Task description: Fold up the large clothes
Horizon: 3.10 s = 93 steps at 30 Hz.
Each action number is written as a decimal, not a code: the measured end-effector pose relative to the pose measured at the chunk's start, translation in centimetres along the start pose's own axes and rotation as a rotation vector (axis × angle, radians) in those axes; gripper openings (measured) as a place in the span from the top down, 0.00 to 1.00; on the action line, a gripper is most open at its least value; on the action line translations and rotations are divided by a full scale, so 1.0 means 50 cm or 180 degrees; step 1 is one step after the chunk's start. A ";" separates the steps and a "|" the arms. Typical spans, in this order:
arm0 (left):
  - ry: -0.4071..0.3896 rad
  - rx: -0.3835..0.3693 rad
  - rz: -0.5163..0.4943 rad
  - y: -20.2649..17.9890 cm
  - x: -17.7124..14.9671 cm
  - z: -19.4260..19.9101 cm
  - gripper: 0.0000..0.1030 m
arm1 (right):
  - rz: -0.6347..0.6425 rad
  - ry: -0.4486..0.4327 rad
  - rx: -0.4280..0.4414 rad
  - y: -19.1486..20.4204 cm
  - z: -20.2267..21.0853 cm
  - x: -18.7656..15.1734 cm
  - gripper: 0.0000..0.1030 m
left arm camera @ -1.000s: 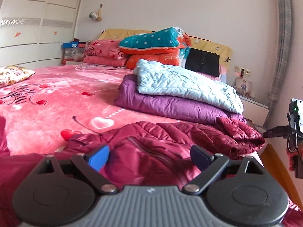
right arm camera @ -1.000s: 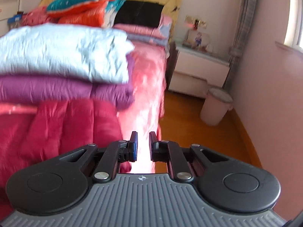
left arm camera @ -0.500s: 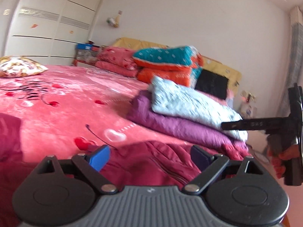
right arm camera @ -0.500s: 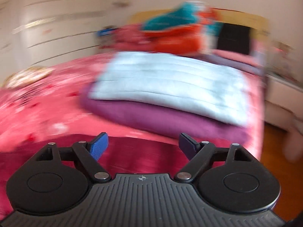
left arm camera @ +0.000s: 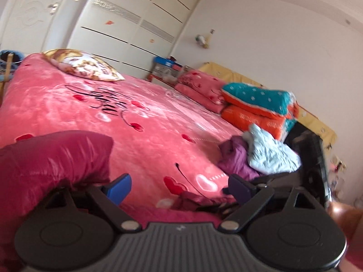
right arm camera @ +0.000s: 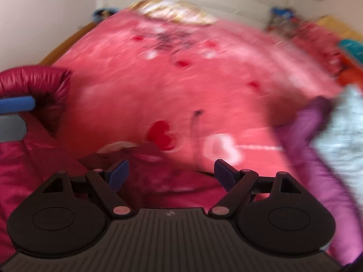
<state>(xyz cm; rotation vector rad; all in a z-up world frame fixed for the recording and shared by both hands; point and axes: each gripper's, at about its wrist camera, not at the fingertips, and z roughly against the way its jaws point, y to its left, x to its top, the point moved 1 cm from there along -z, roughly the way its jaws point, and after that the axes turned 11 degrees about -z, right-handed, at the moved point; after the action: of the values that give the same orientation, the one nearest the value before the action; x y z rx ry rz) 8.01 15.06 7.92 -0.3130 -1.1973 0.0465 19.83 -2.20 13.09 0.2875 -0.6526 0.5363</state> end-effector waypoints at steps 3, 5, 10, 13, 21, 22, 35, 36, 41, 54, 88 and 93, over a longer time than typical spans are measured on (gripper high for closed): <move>0.0009 0.0002 0.0156 0.014 0.002 -0.004 0.11 | 0.0054 0.0262 0.0309 0.038 -0.042 0.006 0.01; 0.0040 -0.0004 0.0207 0.018 0.001 -0.007 0.11 | 0.0023 0.0399 0.0471 0.041 -0.059 0.012 0.00; 0.0063 -0.0056 0.0245 0.021 0.000 -0.011 0.10 | -0.0022 0.0543 0.0568 0.031 -0.102 0.013 0.00; 0.0095 -0.0064 0.0251 0.023 0.000 -0.015 0.10 | -0.0214 0.0616 0.0715 0.010 -0.121 -0.003 0.00; 0.0117 -0.0038 0.0247 0.026 -0.001 -0.022 0.10 | -0.0170 0.0538 0.0573 0.030 -0.107 -0.025 0.00; 0.0120 -0.0033 0.0242 0.026 -0.001 -0.023 0.10 | -0.0174 0.0508 0.0524 0.041 -0.104 -0.030 0.01; 0.0086 -0.0096 0.0196 0.023 -0.002 -0.019 0.09 | -0.0007 -0.0113 -0.0420 0.107 -0.032 -0.083 0.75; 0.0073 -0.0113 0.0185 0.021 -0.002 -0.018 0.09 | 0.0025 -0.0212 -0.0527 0.111 -0.023 -0.082 0.76; -0.0041 -0.0245 0.0146 0.012 0.004 -0.009 0.08 | 0.0021 -0.0868 -0.0985 0.107 0.049 -0.060 0.77; -0.0292 -0.0504 -0.0430 -0.042 0.000 0.000 0.03 | -0.0598 -0.2278 -0.1874 -0.031 0.171 0.066 0.77; 0.0148 -0.0428 -0.0425 -0.033 -0.035 -0.005 0.03 | -0.1334 -0.2209 -0.2687 -0.063 0.340 -0.129 0.01; 0.0032 -0.0410 -0.0525 -0.051 -0.033 0.045 0.03 | -0.1577 -0.2231 -0.2497 0.010 0.424 -0.254 0.00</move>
<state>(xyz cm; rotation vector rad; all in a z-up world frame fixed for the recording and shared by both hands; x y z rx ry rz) 5.02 12.79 7.82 -0.3259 -1.2149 -0.1760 0.52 -15.41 21.14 -0.1270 -1.3618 -0.3423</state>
